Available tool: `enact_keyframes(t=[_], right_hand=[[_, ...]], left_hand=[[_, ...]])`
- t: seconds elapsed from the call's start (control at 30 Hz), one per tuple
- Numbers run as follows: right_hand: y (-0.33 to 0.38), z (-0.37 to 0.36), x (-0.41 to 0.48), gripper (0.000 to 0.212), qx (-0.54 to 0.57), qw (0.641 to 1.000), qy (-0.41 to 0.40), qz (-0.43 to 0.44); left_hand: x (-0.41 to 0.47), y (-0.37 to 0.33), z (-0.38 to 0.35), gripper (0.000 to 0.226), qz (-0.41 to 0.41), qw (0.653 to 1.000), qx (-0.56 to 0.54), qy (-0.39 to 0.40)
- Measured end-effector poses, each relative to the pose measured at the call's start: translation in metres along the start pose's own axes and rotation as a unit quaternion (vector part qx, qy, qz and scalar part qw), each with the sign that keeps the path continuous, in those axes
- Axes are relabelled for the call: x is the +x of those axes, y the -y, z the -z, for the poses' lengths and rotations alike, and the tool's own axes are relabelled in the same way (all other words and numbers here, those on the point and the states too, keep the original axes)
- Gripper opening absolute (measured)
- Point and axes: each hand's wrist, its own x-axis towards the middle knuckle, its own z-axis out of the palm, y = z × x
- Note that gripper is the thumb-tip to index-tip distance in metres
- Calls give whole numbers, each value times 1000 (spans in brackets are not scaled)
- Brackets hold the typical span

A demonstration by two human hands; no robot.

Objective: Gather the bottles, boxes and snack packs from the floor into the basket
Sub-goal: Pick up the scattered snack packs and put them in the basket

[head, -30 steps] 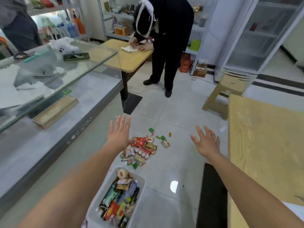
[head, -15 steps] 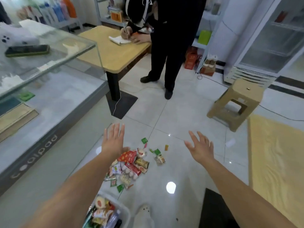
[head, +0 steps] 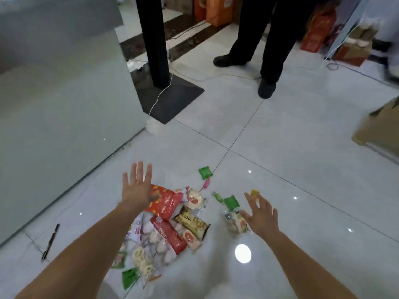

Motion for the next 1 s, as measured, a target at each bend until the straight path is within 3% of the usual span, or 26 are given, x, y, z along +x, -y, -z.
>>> enact_keyframes(t=[0.1,0.23,0.43,0.63,0.8,0.9,1.0], right_hand=[[-9,-68,55,67,7,1000,-9,-17],[-15,-115,80,77,119,991,10,-66],[-21,-137,87,60,169,970,29,-171],[-18,-151,98,61,196,947,-7,-255],[-26,-172,86,49,225,938,59,-256],[-27,-170,81,42,279,929,64,-235],[-26,-155,74,23,337,917,43,-208]], left_hand=[[49,-5,-66,100,61,996,-70,9],[69,-11,-114,103,150,966,-206,49],[70,-10,-143,105,195,944,-259,60],[90,1,-164,118,237,898,-362,77],[86,9,-168,105,298,860,-408,72],[85,18,-167,79,288,815,-497,79],[83,27,-167,91,271,791,-547,50]])
